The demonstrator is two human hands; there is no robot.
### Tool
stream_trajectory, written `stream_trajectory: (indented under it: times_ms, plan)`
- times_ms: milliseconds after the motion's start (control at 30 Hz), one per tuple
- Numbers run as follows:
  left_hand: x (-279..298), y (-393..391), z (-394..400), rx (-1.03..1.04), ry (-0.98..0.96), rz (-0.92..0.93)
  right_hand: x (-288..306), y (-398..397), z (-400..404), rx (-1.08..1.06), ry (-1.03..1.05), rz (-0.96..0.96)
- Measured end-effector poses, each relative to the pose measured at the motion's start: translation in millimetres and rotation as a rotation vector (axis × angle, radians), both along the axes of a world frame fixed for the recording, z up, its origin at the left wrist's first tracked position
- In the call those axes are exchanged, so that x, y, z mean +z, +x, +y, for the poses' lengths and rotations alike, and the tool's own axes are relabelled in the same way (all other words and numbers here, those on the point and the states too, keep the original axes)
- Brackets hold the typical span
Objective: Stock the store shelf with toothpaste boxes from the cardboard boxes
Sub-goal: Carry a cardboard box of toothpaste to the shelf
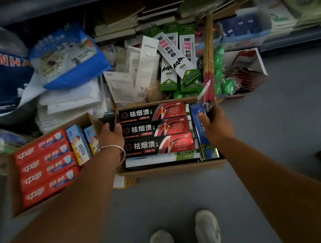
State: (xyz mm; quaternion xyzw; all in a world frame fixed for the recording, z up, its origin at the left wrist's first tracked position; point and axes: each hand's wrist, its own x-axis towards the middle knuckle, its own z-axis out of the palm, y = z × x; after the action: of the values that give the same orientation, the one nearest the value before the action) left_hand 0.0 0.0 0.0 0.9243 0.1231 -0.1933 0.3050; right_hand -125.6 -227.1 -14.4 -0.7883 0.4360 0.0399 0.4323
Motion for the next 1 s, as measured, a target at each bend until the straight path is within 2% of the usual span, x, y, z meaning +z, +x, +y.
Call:
stream_trajectory:
  times_ms: [200, 400, 667, 1000]
  plan:
    - [-24.7, 2.7, 1.6, 0.045, -0.030, -0.039, -11.6, 5.8, -2.6, -0.144, -0.112, 0.114]
    - [-33.8, -1.5, -1.0, 0.042, -0.004, -0.099, -19.8, 9.3, -10.1, -0.138, -0.154, 0.222]
    - [-41.7, -3.3, 1.3, 0.153, -0.107, -0.146, -32.0, 6.1, -17.0, -0.174, -0.177, 0.155]
    - [-44.2, -4.9, 6.8, 0.235, -0.184, -0.163, -32.4, 5.7, -19.5, -0.206, -0.143, 0.167]
